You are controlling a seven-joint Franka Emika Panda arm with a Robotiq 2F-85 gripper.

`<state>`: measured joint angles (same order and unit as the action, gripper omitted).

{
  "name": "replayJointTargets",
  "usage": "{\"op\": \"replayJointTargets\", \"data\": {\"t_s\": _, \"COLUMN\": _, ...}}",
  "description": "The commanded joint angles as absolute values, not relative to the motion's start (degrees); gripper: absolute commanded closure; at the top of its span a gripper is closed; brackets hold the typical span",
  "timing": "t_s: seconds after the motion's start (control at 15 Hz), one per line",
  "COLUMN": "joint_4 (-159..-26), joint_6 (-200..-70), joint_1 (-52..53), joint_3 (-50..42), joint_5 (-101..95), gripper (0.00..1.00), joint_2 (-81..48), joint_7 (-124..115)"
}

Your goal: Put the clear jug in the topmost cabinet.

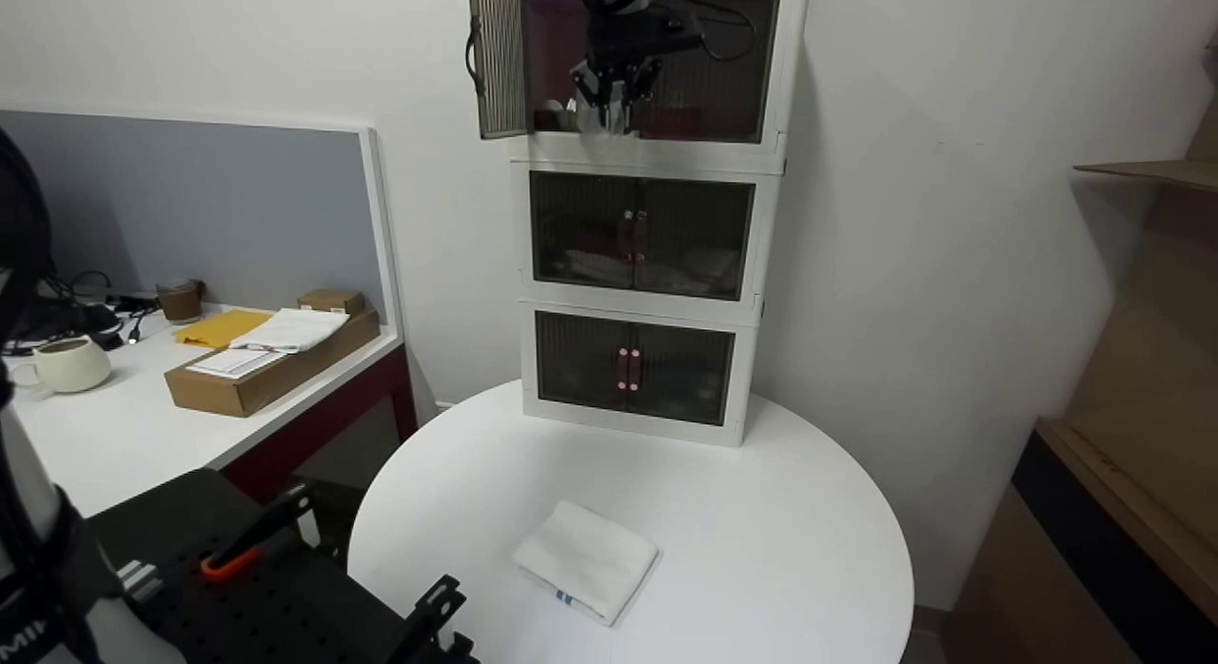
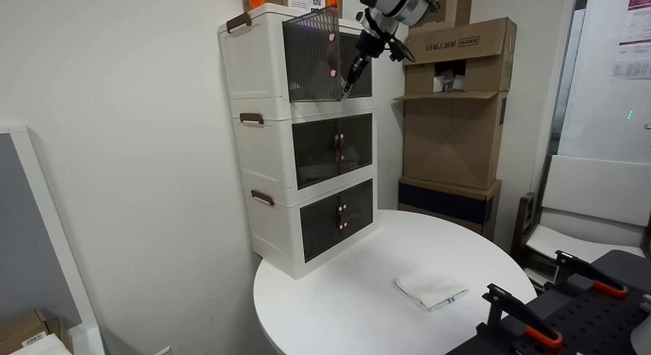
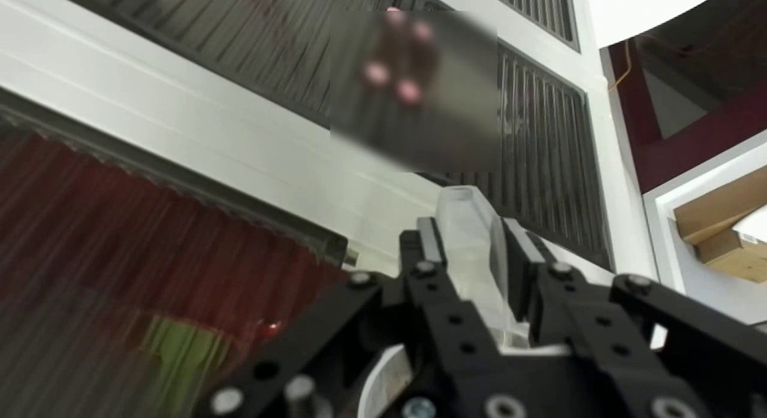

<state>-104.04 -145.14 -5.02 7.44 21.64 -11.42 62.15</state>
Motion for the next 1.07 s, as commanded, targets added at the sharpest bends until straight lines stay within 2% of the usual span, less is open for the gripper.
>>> {"op": "replayJointTargets", "data": {"t_s": 0.0, "joint_4": -101.6, "joint_6": -148.9, "joint_1": -4.1, "joint_3": 8.6, "joint_5": 24.4, "gripper": 0.93, "joint_2": -12.5, "joint_7": 63.2}}
{"op": "replayJointTargets", "data": {"t_s": 0.53, "joint_4": -98.0, "joint_6": -152.5, "joint_1": -3.8, "joint_3": 9.9, "joint_5": 23.9, "gripper": 0.93, "joint_2": -15.4, "joint_7": 61.6}}
{"op": "replayJointTargets", "data": {"t_s": 1.0, "joint_4": -95.5, "joint_6": -161.9, "joint_1": -3.0, "joint_3": 9.9, "joint_5": 23.7, "gripper": 0.93, "joint_2": -20.0, "joint_7": 56.3}}
